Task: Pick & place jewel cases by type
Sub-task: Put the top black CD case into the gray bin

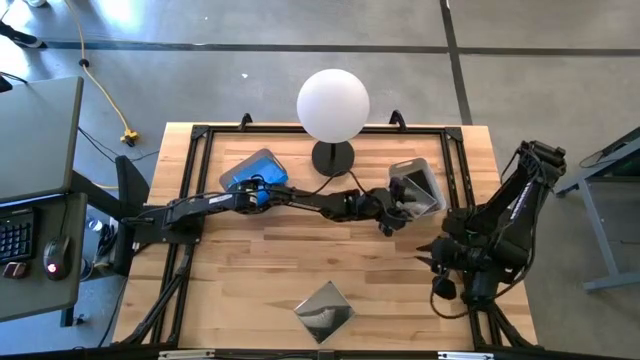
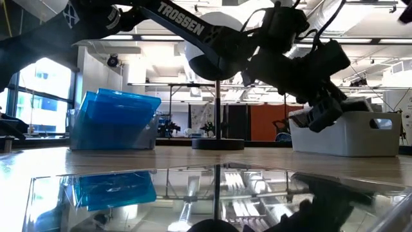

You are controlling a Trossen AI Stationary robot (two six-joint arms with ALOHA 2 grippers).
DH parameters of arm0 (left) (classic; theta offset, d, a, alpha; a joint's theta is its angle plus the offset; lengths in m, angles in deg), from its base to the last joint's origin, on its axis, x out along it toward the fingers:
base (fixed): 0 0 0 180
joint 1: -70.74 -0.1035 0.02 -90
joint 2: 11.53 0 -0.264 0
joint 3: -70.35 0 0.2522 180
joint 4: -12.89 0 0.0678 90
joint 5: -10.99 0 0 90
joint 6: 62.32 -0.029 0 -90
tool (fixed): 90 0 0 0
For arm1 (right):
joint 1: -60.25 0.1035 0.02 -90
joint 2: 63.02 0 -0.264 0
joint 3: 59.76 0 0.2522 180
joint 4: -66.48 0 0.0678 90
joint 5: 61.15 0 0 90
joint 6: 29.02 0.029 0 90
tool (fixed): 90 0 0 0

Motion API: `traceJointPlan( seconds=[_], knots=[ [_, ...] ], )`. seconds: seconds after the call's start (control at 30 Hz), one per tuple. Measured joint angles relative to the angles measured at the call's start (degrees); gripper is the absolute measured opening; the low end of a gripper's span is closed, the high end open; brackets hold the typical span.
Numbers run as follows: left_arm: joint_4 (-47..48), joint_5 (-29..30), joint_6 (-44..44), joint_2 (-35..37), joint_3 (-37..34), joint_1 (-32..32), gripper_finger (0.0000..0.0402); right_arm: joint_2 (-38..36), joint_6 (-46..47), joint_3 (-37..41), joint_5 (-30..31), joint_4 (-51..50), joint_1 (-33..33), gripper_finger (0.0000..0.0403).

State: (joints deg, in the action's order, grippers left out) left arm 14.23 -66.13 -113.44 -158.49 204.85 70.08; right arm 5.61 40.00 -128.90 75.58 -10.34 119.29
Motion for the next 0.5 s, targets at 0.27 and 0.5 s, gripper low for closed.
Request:
traceJointPlan(
  seconds=[0.27, 0.5],
  knots=[
    [4.27, 7.42, 0.17, 0.00, -0.02, 0.17, 0.0182, 4.84, -17.67, 0.00, -0.87, -8.12, -4.21, 0.0089],
    [3.75, 17.42, -7.24, 0.02, -0.02, 2.36, 0.0182, 11.74, -14.06, 0.02, -3.50, -13.56, -8.82, 0.0089]
  ],
)
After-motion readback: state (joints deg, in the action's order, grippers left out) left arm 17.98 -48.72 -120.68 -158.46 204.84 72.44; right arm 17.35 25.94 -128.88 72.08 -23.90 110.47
